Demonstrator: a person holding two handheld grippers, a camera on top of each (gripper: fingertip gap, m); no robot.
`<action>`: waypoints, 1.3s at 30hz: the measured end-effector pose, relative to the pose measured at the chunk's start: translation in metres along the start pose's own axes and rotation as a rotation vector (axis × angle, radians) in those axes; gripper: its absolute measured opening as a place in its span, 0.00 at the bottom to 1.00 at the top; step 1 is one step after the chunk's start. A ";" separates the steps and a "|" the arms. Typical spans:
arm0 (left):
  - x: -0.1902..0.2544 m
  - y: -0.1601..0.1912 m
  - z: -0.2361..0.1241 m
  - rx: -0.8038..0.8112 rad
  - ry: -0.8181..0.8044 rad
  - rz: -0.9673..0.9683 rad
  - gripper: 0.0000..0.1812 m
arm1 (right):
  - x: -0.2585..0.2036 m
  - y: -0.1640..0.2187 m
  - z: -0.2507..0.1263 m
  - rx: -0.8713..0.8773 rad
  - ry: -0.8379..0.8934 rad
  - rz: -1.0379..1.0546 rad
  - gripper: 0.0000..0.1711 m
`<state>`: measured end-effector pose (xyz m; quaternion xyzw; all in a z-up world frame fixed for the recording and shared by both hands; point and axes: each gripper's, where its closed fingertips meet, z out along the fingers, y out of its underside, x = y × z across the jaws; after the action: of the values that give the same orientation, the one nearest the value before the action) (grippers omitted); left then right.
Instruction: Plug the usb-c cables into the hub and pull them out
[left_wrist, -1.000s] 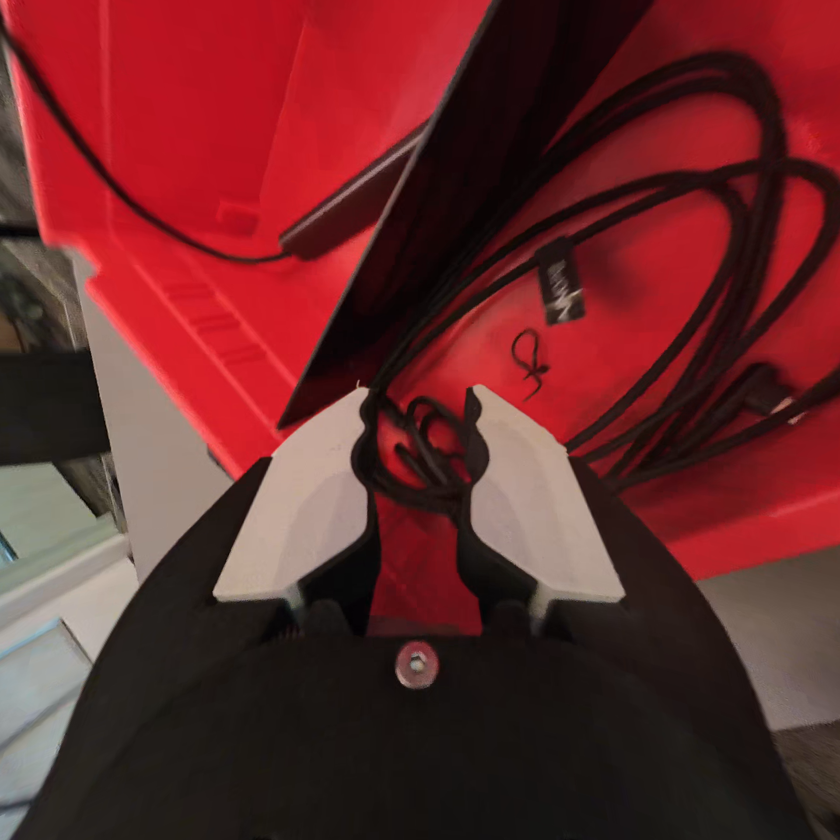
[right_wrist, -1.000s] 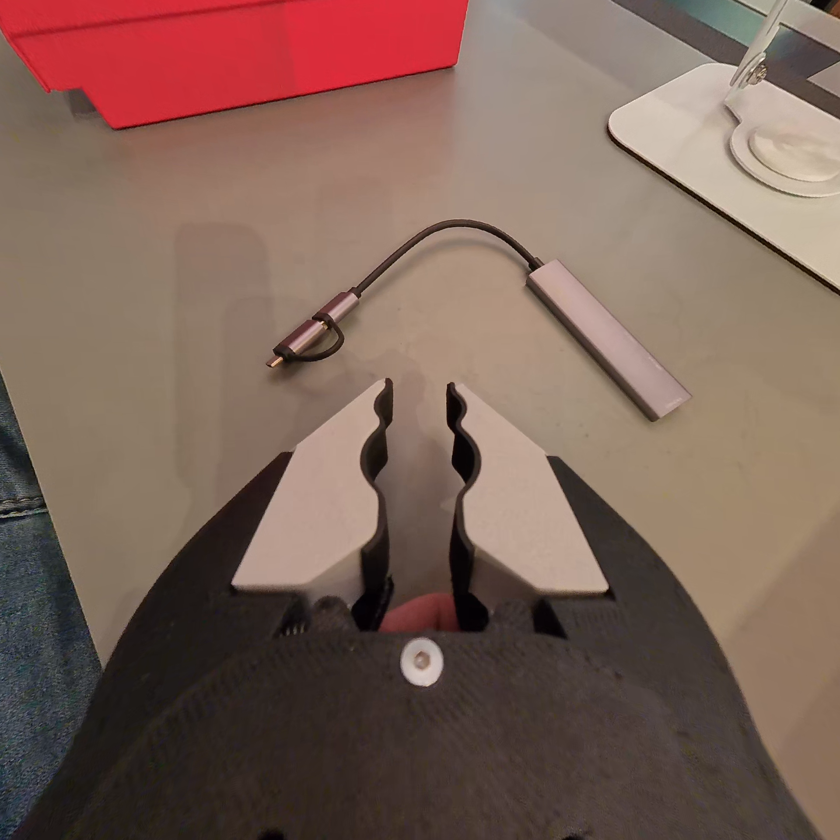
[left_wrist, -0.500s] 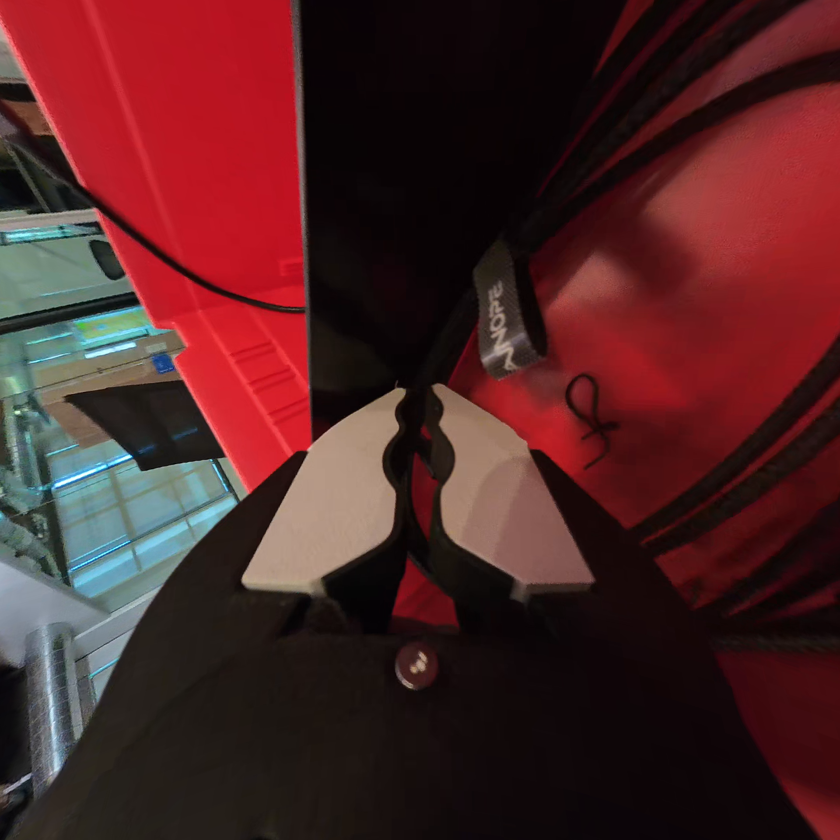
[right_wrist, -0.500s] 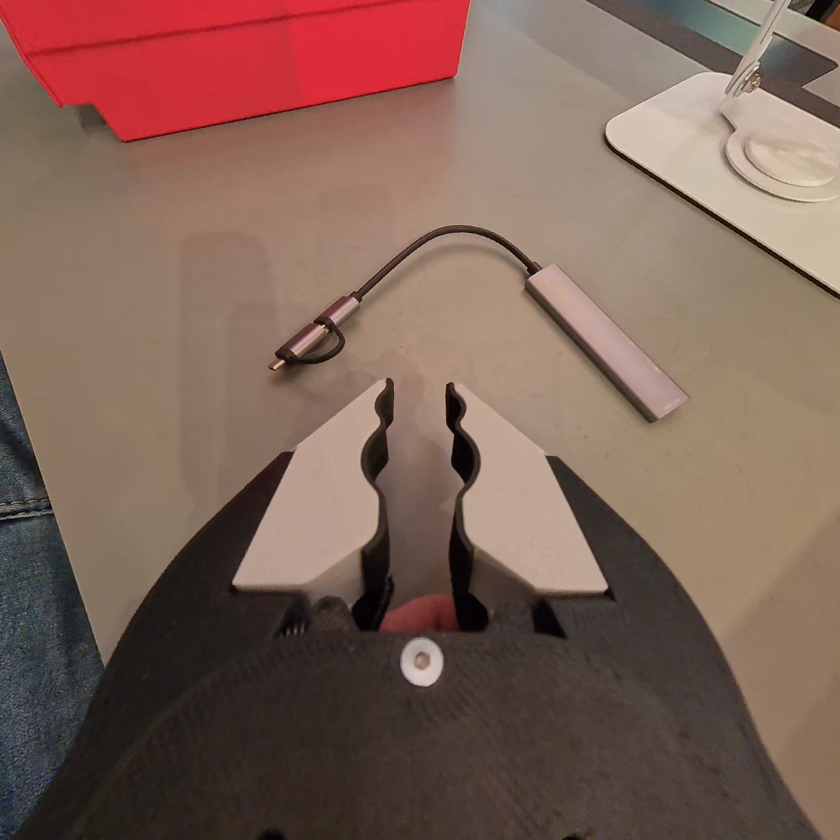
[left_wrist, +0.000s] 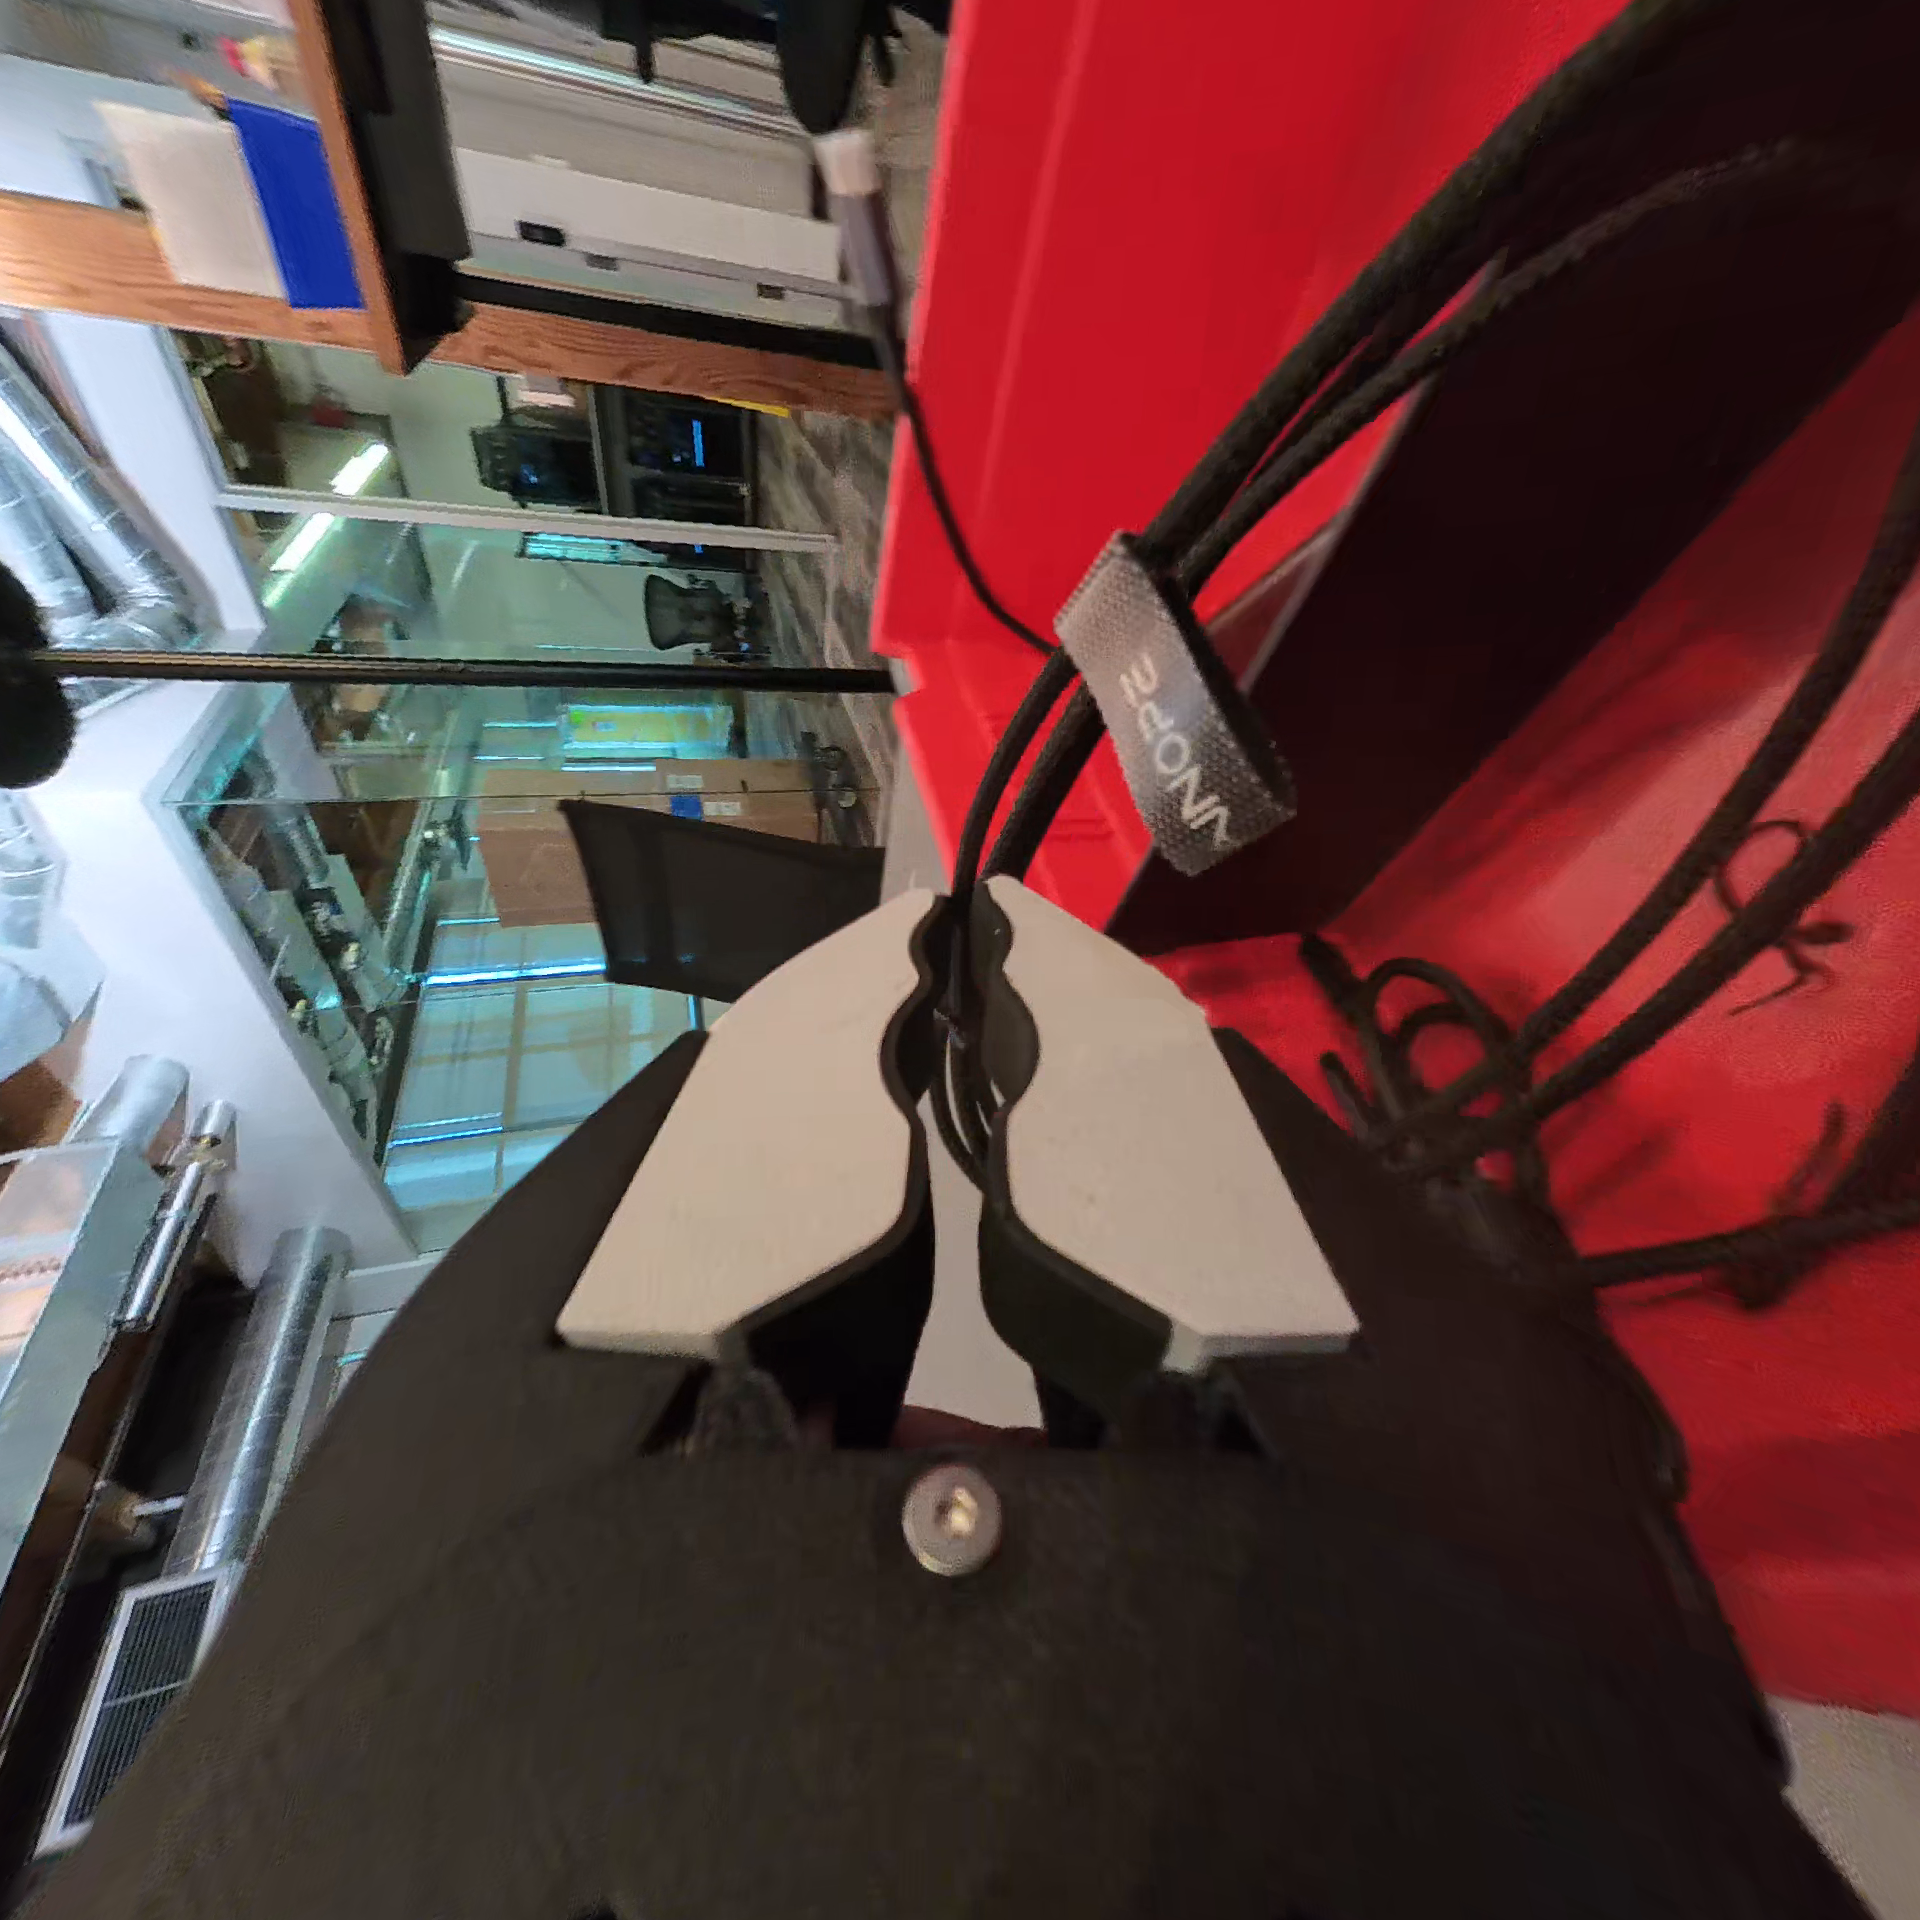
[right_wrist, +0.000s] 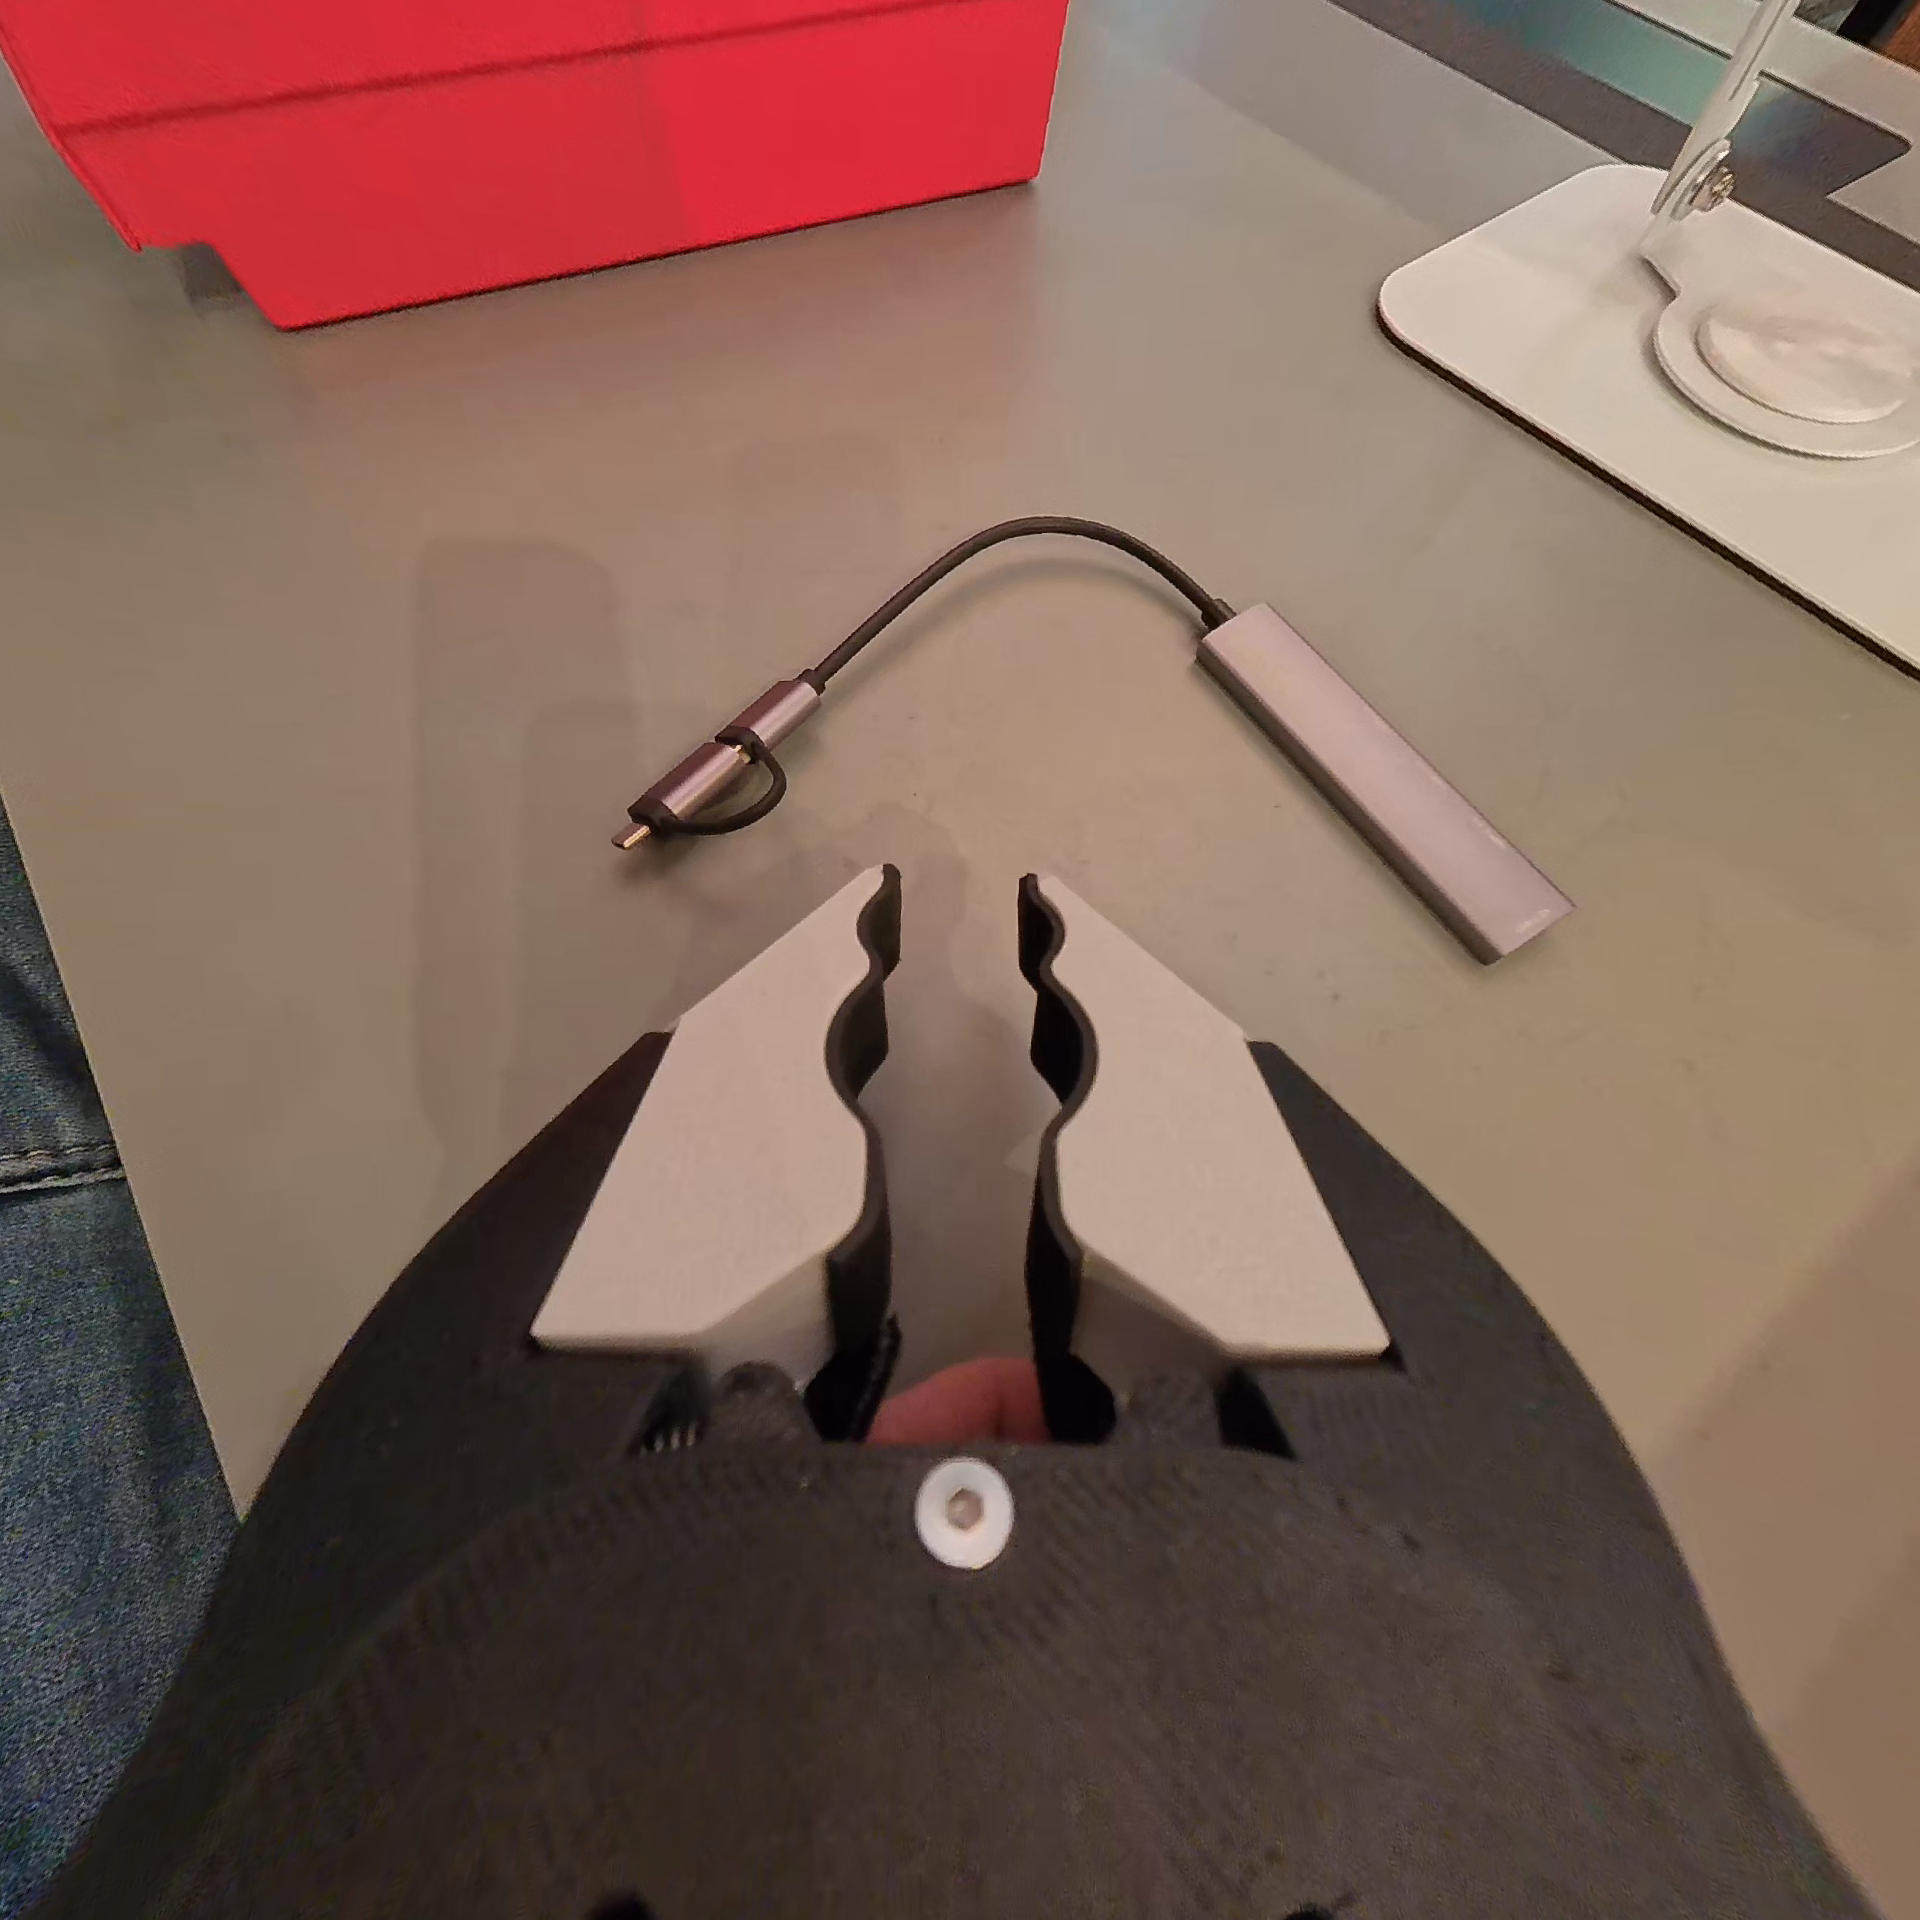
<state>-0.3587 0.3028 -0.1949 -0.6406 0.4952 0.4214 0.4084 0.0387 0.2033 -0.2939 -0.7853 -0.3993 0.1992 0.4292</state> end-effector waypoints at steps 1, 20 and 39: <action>-0.009 0.000 -0.004 0.009 -0.025 -0.010 0.02 | 0.000 0.000 0.000 0.000 0.000 0.001 0.11; -0.104 -0.007 -0.036 0.091 -0.099 -0.365 0.02 | 0.001 -0.001 -0.001 0.012 -0.005 0.013 0.12; -0.162 -0.141 -0.073 0.347 -0.060 -0.490 0.02 | 0.004 -0.009 -0.007 0.062 -0.009 0.053 0.18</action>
<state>-0.2362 0.3057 -0.0045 -0.6491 0.3780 0.2381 0.6157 0.0416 0.2055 -0.2827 -0.7810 -0.3739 0.2264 0.4461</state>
